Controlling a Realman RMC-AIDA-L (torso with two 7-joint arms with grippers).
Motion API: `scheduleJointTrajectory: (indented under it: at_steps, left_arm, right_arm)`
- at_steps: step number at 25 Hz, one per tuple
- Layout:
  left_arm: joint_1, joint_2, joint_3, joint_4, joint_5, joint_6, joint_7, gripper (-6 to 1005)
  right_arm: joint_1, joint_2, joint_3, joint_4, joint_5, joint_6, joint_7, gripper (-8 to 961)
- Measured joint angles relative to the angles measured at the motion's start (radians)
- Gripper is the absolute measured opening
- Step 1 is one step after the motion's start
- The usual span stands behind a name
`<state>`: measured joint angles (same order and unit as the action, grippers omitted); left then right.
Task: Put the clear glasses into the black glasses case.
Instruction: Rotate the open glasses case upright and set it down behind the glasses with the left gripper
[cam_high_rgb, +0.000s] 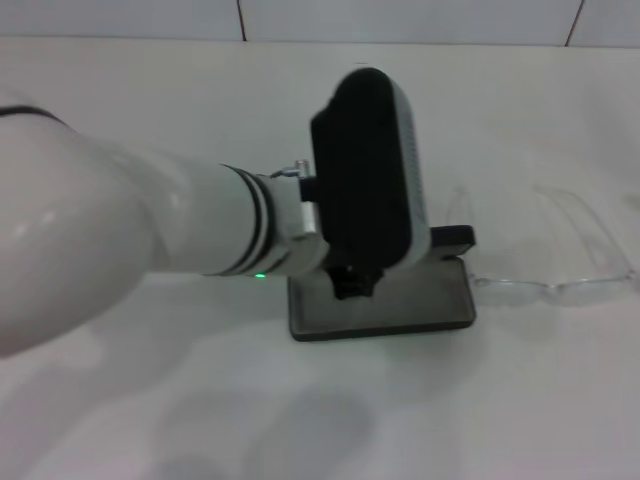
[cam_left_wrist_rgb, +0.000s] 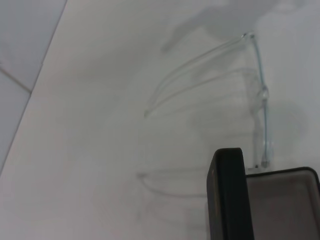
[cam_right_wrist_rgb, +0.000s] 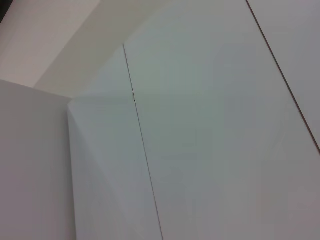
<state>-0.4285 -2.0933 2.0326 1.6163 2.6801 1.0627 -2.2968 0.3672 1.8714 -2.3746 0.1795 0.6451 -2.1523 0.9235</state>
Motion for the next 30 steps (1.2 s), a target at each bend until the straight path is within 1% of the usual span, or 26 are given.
scheduleJointTrajectory:
  at_steps: [3,8,13,20,30]
  left_arm:
    - [-0.009,-0.003,0.023,-0.016,0.000,-0.040,-0.002,238]
    - [-0.060,-0.007,0.051,-0.076,-0.006,-0.100,-0.027,246]
    - [-0.092,-0.007,0.092,-0.114,-0.003,-0.165,-0.032,255]
    - [-0.097,-0.004,0.109,-0.129,-0.002,-0.195,-0.024,267]
    - [-0.087,-0.003,0.121,-0.125,-0.001,-0.182,-0.020,285]
  right_arm:
    - [0.001,0.000,0.000,0.000,0.001,0.000,0.000,872]
    - [0.004,0.000,0.000,0.000,0.002,0.000,0.000,872]
    - [0.004,0.000,0.000,0.000,0.003,0.000,0.000,871]
    - [-0.004,0.001,0.000,0.002,0.005,0.000,0.000,871]
    - [-0.004,0.003,-0.022,0.002,-0.004,0.000,0.000,871]
